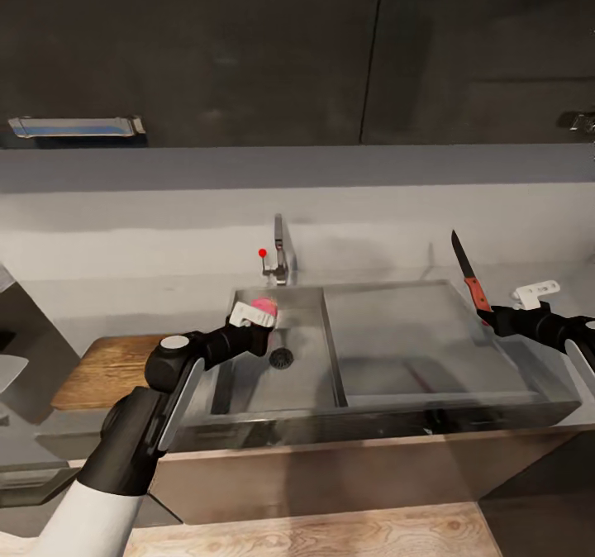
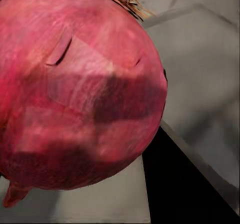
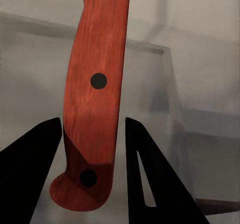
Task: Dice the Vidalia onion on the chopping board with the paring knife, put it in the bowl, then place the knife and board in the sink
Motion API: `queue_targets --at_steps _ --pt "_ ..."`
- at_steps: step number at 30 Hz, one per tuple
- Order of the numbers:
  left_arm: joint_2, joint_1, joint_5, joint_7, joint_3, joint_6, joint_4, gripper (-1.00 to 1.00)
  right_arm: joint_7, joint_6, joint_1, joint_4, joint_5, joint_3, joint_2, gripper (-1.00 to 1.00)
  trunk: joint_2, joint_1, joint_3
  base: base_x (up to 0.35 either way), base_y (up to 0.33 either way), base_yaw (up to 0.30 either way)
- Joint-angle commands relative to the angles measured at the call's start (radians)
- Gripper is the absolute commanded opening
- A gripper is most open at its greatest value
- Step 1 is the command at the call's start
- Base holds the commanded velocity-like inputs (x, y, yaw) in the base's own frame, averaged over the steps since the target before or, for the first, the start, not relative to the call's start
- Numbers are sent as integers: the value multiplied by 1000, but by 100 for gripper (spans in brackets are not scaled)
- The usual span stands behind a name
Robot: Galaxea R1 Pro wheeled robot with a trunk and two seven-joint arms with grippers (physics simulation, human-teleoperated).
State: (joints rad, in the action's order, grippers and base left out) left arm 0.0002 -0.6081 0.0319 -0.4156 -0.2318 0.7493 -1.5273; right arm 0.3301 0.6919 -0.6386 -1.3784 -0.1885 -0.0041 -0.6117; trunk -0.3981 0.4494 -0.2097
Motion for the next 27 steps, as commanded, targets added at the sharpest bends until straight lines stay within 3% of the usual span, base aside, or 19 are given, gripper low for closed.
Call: queue_targets --at_steps 1,8,10,14,27 --pt "1 -1 0 -4 1 22 -5 -100 1 6 -1 -1 -5 0 0 -100 -2 1 0 0 0 0" --pt "4 -1 0 -52 5 49 -29 -100 1 6 -1 -1 -5 0 0 -100 -2 1 10 0 2 0" --pt "4 -1 0 -99 5 51 -38 -100 1 6 -1 -1 -5 0 0 -100 -2 1 13 0 196 0" --pt "4 -1 0 -119 5 53 -42 -100 1 5 -1 -1 -5 3 0 -100 -2 1 15 0 274 0" --pt "6 -1 -1 -121 7 53 -41 -100 -5 1 -1 -1 -5 32 0 -100 -2 1 16 0 316 0"
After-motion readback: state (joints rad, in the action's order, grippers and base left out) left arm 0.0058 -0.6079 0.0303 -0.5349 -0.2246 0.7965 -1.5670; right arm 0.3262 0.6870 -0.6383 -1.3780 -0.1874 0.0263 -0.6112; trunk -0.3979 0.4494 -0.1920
